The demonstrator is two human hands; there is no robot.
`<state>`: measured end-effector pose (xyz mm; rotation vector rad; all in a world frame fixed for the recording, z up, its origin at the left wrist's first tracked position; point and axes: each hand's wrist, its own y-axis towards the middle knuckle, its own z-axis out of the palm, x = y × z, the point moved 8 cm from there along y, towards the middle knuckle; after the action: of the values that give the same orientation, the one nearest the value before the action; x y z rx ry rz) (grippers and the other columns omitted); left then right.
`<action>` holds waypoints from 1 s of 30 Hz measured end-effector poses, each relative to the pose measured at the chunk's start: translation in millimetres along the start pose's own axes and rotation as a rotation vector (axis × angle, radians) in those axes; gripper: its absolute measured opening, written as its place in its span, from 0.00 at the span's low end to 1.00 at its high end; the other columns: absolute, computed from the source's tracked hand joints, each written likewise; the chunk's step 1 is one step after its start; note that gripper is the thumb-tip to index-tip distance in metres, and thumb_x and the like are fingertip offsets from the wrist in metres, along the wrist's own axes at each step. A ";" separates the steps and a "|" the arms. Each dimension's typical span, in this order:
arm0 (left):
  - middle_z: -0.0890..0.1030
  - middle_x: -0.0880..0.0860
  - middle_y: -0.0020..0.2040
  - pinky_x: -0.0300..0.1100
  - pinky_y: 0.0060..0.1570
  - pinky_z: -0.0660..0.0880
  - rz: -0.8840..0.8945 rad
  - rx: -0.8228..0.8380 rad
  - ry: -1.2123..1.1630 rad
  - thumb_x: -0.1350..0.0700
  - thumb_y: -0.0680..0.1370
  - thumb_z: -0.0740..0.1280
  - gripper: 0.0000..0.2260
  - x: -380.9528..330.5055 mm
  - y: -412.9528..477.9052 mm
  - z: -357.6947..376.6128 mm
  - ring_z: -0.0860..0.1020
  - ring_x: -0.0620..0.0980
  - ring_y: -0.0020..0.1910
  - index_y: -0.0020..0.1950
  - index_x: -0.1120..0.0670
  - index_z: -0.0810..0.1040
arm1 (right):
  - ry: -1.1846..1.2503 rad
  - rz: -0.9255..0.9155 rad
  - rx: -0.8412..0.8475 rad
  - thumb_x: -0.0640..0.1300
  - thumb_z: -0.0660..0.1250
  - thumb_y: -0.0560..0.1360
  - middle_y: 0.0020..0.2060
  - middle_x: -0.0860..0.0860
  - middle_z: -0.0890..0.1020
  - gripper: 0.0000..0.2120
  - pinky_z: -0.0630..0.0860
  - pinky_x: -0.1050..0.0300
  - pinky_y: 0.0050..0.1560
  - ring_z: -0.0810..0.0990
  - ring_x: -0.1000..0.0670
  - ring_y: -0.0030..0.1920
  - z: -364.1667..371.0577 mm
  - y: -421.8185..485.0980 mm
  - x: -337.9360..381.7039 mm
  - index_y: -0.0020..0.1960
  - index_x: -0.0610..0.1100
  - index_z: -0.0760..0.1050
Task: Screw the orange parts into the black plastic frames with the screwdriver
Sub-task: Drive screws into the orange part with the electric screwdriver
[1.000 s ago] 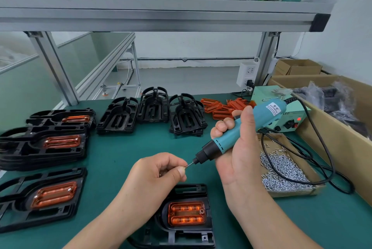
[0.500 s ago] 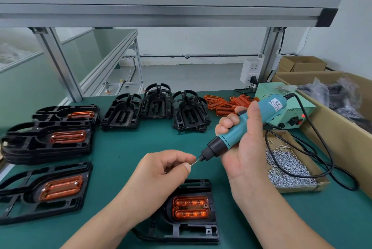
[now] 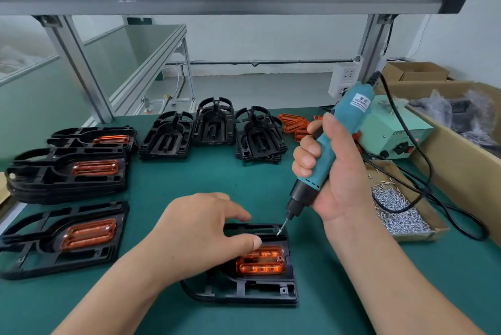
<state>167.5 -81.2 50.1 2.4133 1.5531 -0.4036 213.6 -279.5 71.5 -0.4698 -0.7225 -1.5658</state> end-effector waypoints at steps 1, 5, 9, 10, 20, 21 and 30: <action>0.80 0.34 0.50 0.36 0.52 0.75 0.007 0.003 0.036 0.21 0.65 0.58 0.32 -1.3 0.3 2.2 0.78 0.34 0.54 0.63 0.33 0.80 | -0.019 0.014 0.021 0.51 0.67 0.82 0.31 0.52 0.71 0.11 0.71 0.62 0.28 0.72 0.54 0.28 1.2 -0.4 -0.9 0.46 0.46 0.77; 0.77 0.36 0.46 0.39 0.48 0.77 0.000 0.010 0.132 0.21 0.64 0.57 0.33 -2.5 2.5 8.9 0.78 0.39 0.47 0.62 0.34 0.79 | -0.091 0.068 0.088 0.51 0.67 0.82 0.30 0.51 0.70 0.10 0.69 0.61 0.26 0.71 0.54 0.27 6.5 -1.8 -5.1 0.45 0.46 0.77; 0.77 0.37 0.47 0.40 0.46 0.76 -0.027 0.003 0.189 0.22 0.65 0.59 0.29 -2.1 4.3 10.6 0.77 0.39 0.46 0.57 0.36 0.78 | -0.137 0.096 0.159 0.52 0.69 0.79 0.30 0.51 0.70 0.10 0.69 0.61 0.26 0.70 0.53 0.26 13.1 -3.8 -9.3 0.46 0.46 0.76; 0.78 0.37 0.47 0.40 0.46 0.75 -0.034 0.002 0.199 0.22 0.65 0.60 0.28 -1.9 4.4 11.0 0.77 0.39 0.46 0.57 0.36 0.78 | -0.142 0.098 0.172 0.52 0.69 0.79 0.30 0.51 0.70 0.10 0.69 0.61 0.26 0.70 0.53 0.26 14.4 -4.5 -10.3 0.47 0.46 0.76; 0.78 0.37 0.46 0.33 0.36 0.63 -0.091 0.010 0.213 0.23 0.65 0.66 0.23 5.9 7.1 12.6 0.72 0.39 0.42 0.50 0.37 0.75 | -0.163 0.113 0.243 0.51 0.70 0.77 0.30 0.51 0.70 0.10 0.68 0.60 0.26 0.71 0.53 0.26 24.8 -11.2 -16.2 0.47 0.45 0.75; 0.78 0.37 0.46 0.33 0.35 0.62 -0.092 0.009 0.211 0.23 0.65 0.66 0.23 6.0 7.4 13.1 0.72 0.39 0.42 0.50 0.38 0.75 | -0.169 0.116 0.245 0.51 0.70 0.77 0.30 0.50 0.70 0.10 0.68 0.60 0.26 0.70 0.53 0.26 25.5 -12.1 -17.3 0.47 0.45 0.75; 0.75 0.37 0.41 0.35 0.34 0.62 -0.106 0.002 0.211 0.24 0.67 0.67 0.22 7.1 7.1 14.6 0.71 0.40 0.40 0.48 0.39 0.74 | -0.255 0.122 0.258 0.50 0.71 0.75 0.29 0.49 0.70 0.09 0.67 0.60 0.26 0.70 0.51 0.24 34.0 -18.2 -21.5 0.46 0.45 0.76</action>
<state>175.3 -83.0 34.4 2.4490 1.7726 -0.1734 194.6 -240.3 78.2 -0.5160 -1.0570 -1.2890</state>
